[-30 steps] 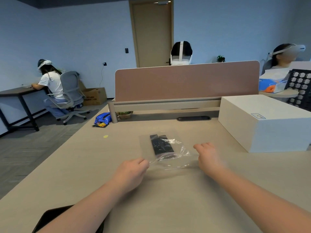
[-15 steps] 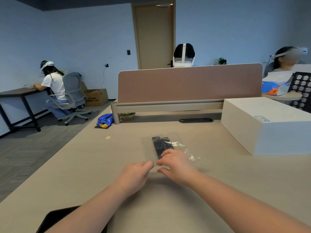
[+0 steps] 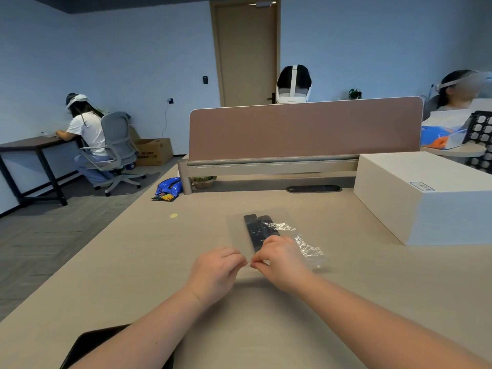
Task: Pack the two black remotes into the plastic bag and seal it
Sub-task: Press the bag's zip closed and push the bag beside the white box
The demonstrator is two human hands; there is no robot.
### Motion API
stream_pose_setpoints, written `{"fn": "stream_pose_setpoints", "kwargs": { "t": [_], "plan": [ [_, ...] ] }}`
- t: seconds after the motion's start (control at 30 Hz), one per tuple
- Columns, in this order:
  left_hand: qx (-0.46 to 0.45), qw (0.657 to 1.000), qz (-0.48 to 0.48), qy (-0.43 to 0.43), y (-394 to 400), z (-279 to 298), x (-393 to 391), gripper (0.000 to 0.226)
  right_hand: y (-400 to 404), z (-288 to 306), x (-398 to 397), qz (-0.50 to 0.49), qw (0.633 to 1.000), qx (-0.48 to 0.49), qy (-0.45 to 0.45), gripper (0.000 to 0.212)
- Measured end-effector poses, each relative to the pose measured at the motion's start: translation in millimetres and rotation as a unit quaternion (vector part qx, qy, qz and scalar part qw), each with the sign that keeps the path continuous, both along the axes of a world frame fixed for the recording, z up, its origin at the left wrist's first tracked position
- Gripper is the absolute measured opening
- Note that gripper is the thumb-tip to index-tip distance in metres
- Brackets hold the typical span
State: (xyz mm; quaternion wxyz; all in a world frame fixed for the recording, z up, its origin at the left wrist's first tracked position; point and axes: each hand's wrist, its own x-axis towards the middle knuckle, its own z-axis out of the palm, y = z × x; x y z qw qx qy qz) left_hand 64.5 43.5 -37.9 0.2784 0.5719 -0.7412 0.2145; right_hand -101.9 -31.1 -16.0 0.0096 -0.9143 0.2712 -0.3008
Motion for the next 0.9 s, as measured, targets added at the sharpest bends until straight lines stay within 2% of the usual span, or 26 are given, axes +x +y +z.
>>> {"fn": "stream_pose_setpoints", "kwargs": {
  "t": [0.2,0.4,0.7,0.9],
  "plan": [
    [0.005,1.0,-0.007,0.02,0.6,2.3,0.0,0.024,1.9,-0.2,2.9,-0.001,1.0,0.019,0.011,0.013],
    [0.021,0.999,-0.022,0.036,1.3,2.7,4.8,0.022,1.7,-2.0,4.8,-0.015,0.999,-0.007,0.036,0.016],
    [0.032,0.999,-0.035,0.011,1.3,2.9,6.2,0.02,1.0,-2.4,6.2,-0.012,0.999,-0.018,0.025,0.013],
    [0.041,0.999,-0.026,0.006,1.1,1.3,7.2,0.02,-0.1,-6.0,8.9,-0.014,0.995,-0.064,0.076,0.013]
  ]
}}
